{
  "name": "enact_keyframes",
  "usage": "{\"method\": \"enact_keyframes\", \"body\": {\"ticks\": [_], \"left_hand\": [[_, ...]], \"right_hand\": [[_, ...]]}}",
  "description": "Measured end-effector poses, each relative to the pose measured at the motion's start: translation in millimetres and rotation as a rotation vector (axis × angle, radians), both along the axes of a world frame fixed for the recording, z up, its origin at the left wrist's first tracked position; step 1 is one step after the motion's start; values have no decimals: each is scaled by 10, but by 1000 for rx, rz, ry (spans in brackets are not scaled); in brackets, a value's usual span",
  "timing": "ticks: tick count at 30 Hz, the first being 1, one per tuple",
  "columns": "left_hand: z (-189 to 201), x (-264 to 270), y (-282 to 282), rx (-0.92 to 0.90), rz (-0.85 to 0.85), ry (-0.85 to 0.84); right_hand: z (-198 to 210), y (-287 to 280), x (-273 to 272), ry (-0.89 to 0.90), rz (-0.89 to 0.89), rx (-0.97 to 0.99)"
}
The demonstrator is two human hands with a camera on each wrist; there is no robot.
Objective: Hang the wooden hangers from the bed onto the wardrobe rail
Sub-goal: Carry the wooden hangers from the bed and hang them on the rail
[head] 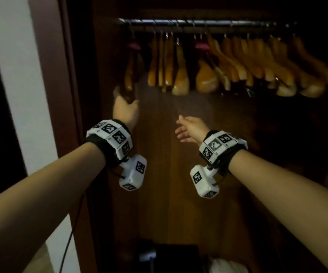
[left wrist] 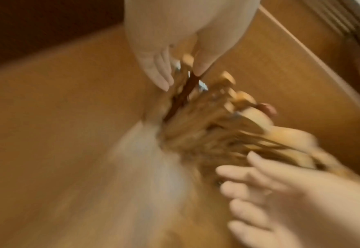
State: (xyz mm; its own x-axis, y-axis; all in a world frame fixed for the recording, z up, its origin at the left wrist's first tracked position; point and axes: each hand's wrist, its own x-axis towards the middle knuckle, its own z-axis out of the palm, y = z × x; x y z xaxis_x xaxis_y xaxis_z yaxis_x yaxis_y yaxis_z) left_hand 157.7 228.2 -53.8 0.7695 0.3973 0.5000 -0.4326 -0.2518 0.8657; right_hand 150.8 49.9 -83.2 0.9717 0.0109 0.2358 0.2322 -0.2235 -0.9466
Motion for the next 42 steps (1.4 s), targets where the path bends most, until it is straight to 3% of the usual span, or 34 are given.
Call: {"method": "enact_keyframes", "body": {"ticks": [3, 8, 15, 21, 26, 33, 36, 42], "left_hand": [[-318, -27, -250, -105, -112, 95], [-747, -344, -1195, -52, -394, 203], [-852, -1513, -3029, -145, -808, 255], [-1068, -3175, -4627, -87, -1156, 296], [-1385, -4994, -5928, -42, -1386, 411], [-1968, -7478, -7067, 140, -1677, 542], [-2169, -8208, -7519, 213, -1764, 570], [-2683, -9361, -8618, 351, -1896, 626]], "right_hand": [[-246, -318, -412, 34, -138, -4], [-550, -1179, -1264, 110, -372, -6], [-670, -2572, -2995, 147, -729, 69], [-885, -3694, -4969, 245, -994, 250], [-1214, -4426, -6985, 173, -1368, 347], [-1703, -4941, -9676, 293, -1798, 541], [-1991, -5135, -10506, 316, -1933, 645], [-2480, -5675, -11667, 348, -2141, 772]]}}
